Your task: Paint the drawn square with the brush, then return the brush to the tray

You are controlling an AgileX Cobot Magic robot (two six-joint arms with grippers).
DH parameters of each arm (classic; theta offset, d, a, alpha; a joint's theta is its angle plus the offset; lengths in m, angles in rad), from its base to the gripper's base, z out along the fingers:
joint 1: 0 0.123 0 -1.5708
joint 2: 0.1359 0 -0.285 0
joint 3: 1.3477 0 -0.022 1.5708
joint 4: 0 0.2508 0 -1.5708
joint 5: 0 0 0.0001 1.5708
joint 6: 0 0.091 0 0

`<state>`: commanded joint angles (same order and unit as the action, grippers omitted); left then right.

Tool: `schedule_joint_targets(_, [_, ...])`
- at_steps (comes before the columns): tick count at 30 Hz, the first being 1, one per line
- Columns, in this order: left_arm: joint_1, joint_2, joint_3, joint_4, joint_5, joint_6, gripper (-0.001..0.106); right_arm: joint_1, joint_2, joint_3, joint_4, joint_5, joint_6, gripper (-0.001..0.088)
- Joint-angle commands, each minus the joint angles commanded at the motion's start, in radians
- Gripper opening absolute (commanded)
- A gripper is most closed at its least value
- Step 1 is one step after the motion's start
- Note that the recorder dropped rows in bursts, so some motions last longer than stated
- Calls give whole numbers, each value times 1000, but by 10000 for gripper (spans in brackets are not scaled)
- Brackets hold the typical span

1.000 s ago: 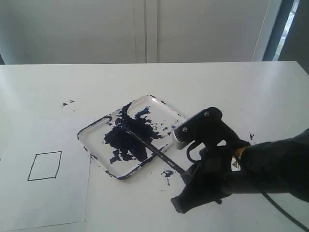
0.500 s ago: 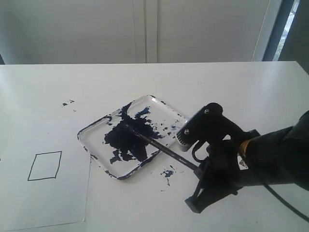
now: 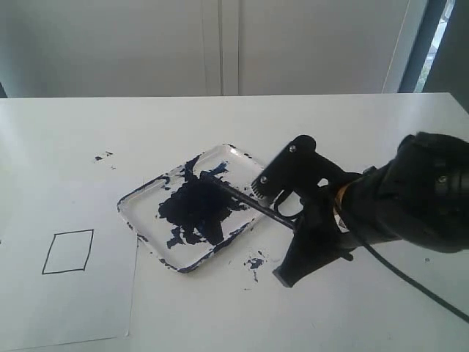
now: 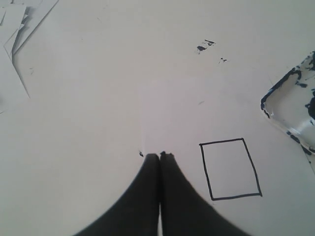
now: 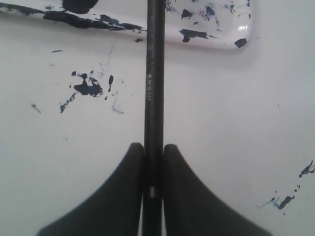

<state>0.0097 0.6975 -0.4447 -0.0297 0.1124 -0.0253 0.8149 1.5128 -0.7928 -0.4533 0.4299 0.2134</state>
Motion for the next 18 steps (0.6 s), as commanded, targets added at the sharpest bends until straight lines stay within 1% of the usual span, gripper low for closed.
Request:
schedule_joint_targets(3, [0,0,0,0,35,0,0,0,27,-21,0,46,0,0])
schedule_joint_targets(9, [0,0,0,0,41,0,0,0,38,-49,32,103,3,0])
schedule_joint_targets(12, [0,0,0,0,42,2,0,0,38,-71,124,130,3,0])
schedule_joint_targets(16, [0,0,0,0,45,2,0,0,38,-84,240,130,3,0])
schedule_joint_targets(18, [0,0,0,0,45,2,0,0,38,-84,317,131,-9,0])
